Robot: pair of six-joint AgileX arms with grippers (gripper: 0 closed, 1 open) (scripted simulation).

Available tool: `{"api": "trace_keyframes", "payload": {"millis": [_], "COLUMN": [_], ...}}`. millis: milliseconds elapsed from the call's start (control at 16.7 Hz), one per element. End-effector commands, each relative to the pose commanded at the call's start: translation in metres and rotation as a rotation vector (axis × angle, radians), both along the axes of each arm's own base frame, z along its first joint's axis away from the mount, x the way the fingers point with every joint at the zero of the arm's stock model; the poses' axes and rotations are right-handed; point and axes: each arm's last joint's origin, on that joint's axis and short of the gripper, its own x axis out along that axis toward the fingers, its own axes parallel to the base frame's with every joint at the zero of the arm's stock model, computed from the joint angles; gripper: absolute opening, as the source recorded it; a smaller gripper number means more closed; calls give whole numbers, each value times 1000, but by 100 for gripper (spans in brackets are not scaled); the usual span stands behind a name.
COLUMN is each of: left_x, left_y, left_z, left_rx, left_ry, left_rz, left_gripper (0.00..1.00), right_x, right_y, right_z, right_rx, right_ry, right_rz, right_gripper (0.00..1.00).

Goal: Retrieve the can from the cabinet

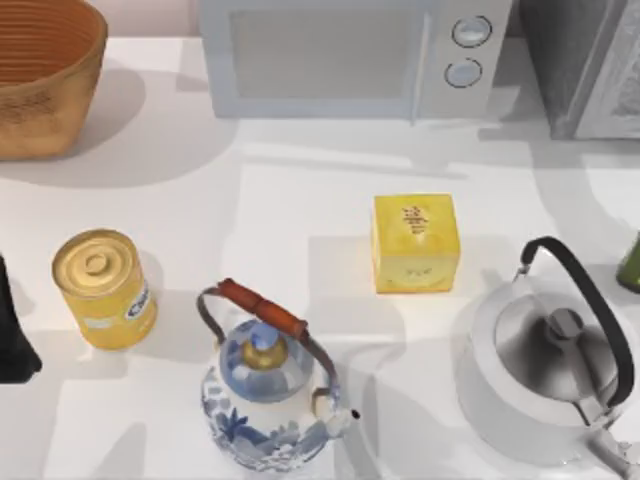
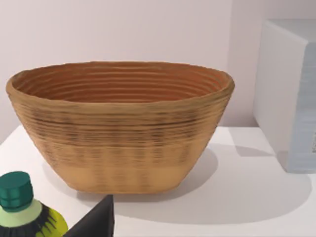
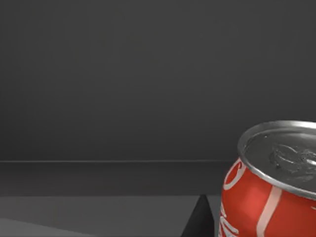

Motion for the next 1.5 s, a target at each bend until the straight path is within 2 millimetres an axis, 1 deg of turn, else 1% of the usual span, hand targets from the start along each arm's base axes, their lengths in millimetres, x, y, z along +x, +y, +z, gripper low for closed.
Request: {"api": "trace_keyframes", "payload": {"millis": [180, 360, 480, 600, 660, 780, 900, 1080, 1260, 1380, 1500], "left_x": [0, 0, 0, 0, 0, 0, 0, 0, 0, 0, 0], "left_y": [0, 0, 0, 0, 0, 0, 0, 0, 0, 0, 0], "left_z": [0, 0, 0, 0, 0, 0, 0, 0, 0, 0, 0], "left_rx": [0, 0, 0, 0, 0, 0, 0, 0, 0, 0, 0], "left_ry": [0, 0, 0, 0, 0, 0, 0, 0, 0, 0, 0], "left_rz": [0, 0, 0, 0, 0, 0, 0, 0, 0, 0, 0], "left_gripper": [100, 100, 100, 100, 100, 100, 100, 100, 100, 100, 100], "right_x": [-1, -13, -25, -40, -47, -60, -74, -93, -107, -113, -116], "right_y": [-2, -9, -16, -24, -28, -35, -42, -51, -57, -60, -61], "right_z": [0, -8, -21, -43, -58, -97, -145, -222, -294, -332, -359], "right_rx": [3, 6, 7, 5, 3, -3, -7, -7, -3, -1, 1], "right_ry": [-6, -16, -18, -10, -1, 28, 60, 94, 98, 82, 52], "right_rz": [-4, -8, -9, -9, -8, -5, -2, 2, 6, 8, 10], "right_gripper": [0, 0, 0, 0, 0, 0, 0, 0, 0, 0, 0]}}
